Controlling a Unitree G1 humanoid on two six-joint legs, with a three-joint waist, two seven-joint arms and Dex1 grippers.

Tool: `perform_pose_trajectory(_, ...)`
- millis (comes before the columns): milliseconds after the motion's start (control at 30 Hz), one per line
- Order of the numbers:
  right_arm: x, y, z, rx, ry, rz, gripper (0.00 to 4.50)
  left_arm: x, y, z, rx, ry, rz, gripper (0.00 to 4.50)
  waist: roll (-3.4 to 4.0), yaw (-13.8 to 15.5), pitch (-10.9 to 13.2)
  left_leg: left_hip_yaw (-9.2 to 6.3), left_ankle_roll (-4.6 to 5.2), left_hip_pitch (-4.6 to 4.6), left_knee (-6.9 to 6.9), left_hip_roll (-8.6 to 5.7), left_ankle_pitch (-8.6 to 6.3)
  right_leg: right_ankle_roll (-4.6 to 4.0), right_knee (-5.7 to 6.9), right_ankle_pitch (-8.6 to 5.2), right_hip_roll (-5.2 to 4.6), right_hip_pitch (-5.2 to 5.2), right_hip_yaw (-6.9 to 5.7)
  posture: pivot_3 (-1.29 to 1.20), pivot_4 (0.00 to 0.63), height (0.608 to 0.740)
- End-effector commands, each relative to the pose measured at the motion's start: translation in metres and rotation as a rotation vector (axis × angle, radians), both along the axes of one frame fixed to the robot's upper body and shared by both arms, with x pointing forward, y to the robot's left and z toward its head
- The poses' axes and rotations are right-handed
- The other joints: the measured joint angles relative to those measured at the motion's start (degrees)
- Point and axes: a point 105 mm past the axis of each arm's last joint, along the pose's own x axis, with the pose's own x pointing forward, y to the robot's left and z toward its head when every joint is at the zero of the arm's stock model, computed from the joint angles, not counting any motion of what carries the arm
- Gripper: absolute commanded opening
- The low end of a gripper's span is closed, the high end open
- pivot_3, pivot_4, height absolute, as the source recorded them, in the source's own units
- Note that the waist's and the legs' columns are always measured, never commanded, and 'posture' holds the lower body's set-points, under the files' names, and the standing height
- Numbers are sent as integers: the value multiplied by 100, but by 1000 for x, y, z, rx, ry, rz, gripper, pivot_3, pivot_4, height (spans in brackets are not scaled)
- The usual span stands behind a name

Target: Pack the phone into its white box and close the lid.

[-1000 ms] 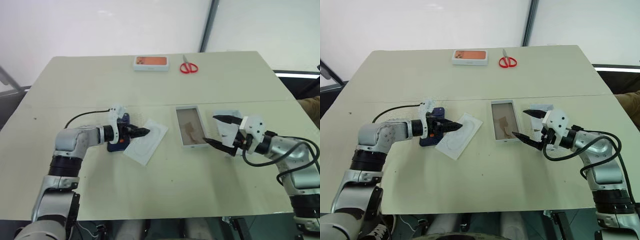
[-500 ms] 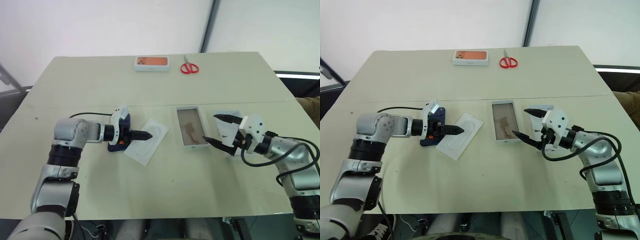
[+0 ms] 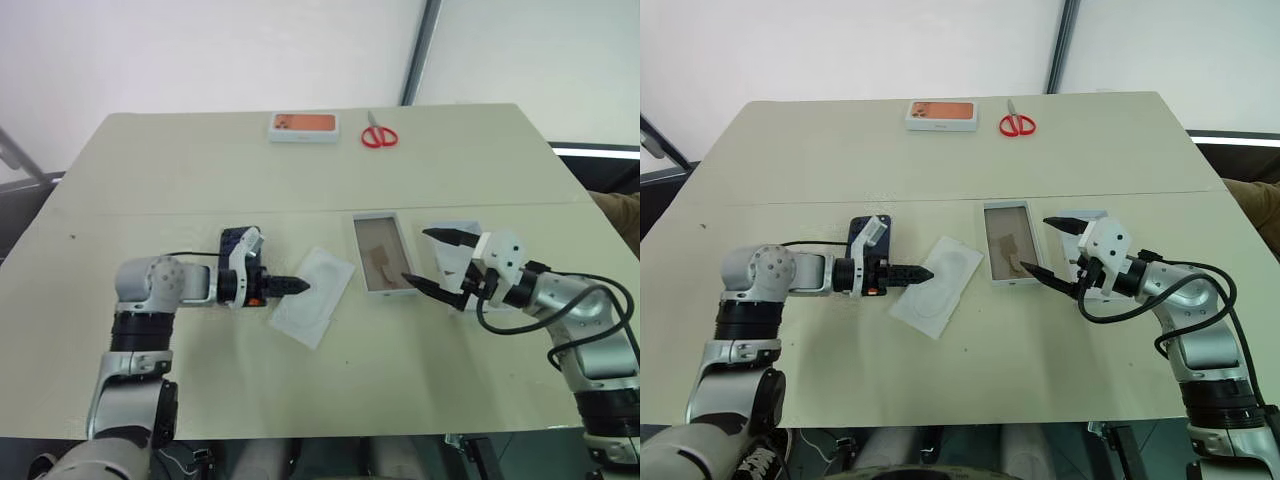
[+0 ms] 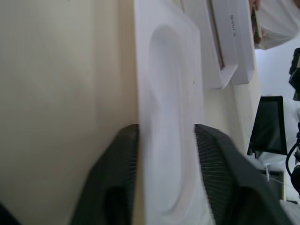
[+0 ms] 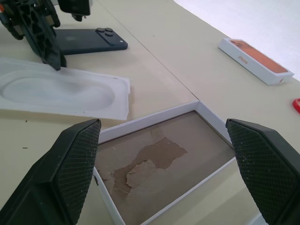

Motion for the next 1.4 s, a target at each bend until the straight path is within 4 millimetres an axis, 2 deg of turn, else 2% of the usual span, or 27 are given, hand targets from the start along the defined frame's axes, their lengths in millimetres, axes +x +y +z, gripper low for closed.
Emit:
perform_pose_trajectory(33,-2,7,11,3,-59,28,4500,-5,2,0,11,3,-5,1641,0,7,0,0,0,0,0,0,0,0,0,0,0,0,0,0,150,740)
perform_pose_trajectory(267,-2,9,11,2,-61,35,4500,-7,3,-1,-2,-9,14,1641,0,1,0,0,0,0,-1,0,0,0,0,0,0,-1,1,0,150,740)
perform_pose_trajectory(367,-2,10,11,2,-61,37,4500,-8,2,-3,-5,-1,20,779,1,2,0,1,-1,0,-1,0,0,-1,0,0,-1,-1,1,0,150,740)
perform_pose_trajectory(400,-2,10,11,1,-61,38,4500,-9,1,-5,-9,13,20,299,3,8,-2,0,-1,1,-1,0,0,0,0,0,-1,0,1,0,150,740)
perform_pose_trajectory(433,-2,11,11,1,-61,38,4500,-10,1,-5,-13,22,20,31,5,17,-3,0,-1,6,-1,0,0,0,-1,0,-2,6,0,0,150,740)
perform_pose_trajectory(600,-4,10,10,1,-56,37,4500,-12,1,-3,-25,17,22,31,6,11,-3,3,0,23,-5,0,-1,-1,-3,-1,-3,19,1,0,150,740)
perform_pose_trajectory(700,-8,13,6,5,-36,53,4500,-5,5,9,-76,-23,56,31,4,6,-3,3,0,23,-6,0,-1,-1,-3,-1,-3,18,2,0,150,740)
perform_pose_trajectory(867,-21,30,-6,-2,26,137,4500,10,15,29,-177,-94,157,31,-1,3,1,2,-1,22,-7,1,-1,-1,-4,0,-2,15,1,0,150,740)
perform_pose_trajectory(1000,-16,37,-25,-84,87,175,4500,18,20,49,-294,-140,226,31,-4,5,3,2,-1,21,-6,1,-1,-1,-4,0,-1,15,0,0,150,740)
perform_pose_trajectory(1167,-2,33,-45,-201,195,193,4500,21,21,49,-307,-121,257,31,-9,1,5,4,-2,21,-5,0,0,0,-4,0,-2,15,0,0,150,740)
perform_pose_trajectory(1200,2,32,-46,-210,210,196,3918,22,22,48,-303,-119,273,0,-10,2,6,4,-2,21,-5,0,0,0,-4,0,0,15,0,0,150,740)
perform_pose_trajectory(1233,4,31,-48,-223,219,200,3614,24,23,49,-304,-124,286,0,-11,-1,7,3,-3,20,-6,0,1,0,-3,0,0,14,-1,0,150,740)
perform_pose_trajectory(1300,8,30,-51,-244,232,207,2646,22,22,50,-304,-128,280,0,-14,-2,8,4,-6,20,-5,0,2,0,-3,0,0,14,0,0,150,740)
perform_pose_trajectory(1400,11,26,-58,-280,269,227,1020,22,21,57,-314,-165,280,0,-17,2,10,4,-7,19,-6,0,3,0,-4,0,0,14,-1,0,150,740)
